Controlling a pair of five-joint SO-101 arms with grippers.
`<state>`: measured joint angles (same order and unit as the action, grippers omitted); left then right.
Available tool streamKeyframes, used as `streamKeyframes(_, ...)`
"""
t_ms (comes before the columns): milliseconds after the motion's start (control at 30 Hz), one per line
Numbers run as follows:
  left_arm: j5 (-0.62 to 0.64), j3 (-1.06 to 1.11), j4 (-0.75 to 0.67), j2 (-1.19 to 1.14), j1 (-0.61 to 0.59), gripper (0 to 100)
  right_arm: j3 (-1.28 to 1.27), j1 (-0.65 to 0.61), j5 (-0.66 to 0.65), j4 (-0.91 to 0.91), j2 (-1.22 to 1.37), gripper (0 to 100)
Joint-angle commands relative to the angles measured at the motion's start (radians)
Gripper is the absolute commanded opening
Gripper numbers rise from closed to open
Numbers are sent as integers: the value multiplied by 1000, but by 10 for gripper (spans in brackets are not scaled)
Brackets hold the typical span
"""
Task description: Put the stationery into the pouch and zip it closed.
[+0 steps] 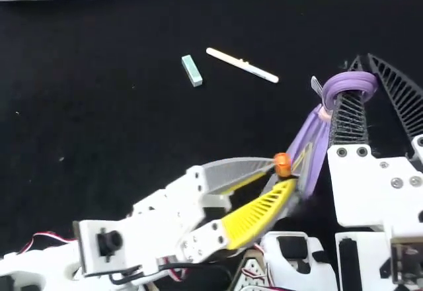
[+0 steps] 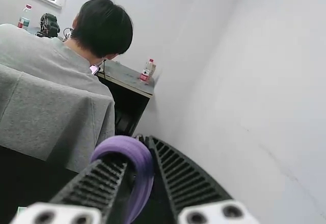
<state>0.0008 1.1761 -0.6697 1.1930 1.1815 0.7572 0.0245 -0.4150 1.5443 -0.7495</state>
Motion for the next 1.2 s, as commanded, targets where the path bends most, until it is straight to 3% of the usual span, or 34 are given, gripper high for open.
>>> streamKeyframes(0, -2, -54, -32, -48, 7, 30, 2, 8, 2, -20, -10, 11)
streamKeyframes(333, -2, -7, -117, -135, -70, 30, 2, 8, 2, -20, -10, 11)
streamKeyframes(700, -3, 165, -60, -161, -71, 30, 2, 8, 2, -20, -10, 11)
streamKeyframes(867, 5, 228, -57, -169, -127, 30, 1, 8, 2, -21, -10, 11)
streamKeyframes(933, 2, 263, -6, -169, -165, 30, -1, 8, 2, -23, -10, 11)
streamKeyframes(1100, 21, 277, 285, -158, -222, 30, -2, 8, 5, -23, -8, 11)
streamKeyframes(1167, 71, 274, 305, -157, -220, 30, -2, 8, 5, -23, -8, 11)
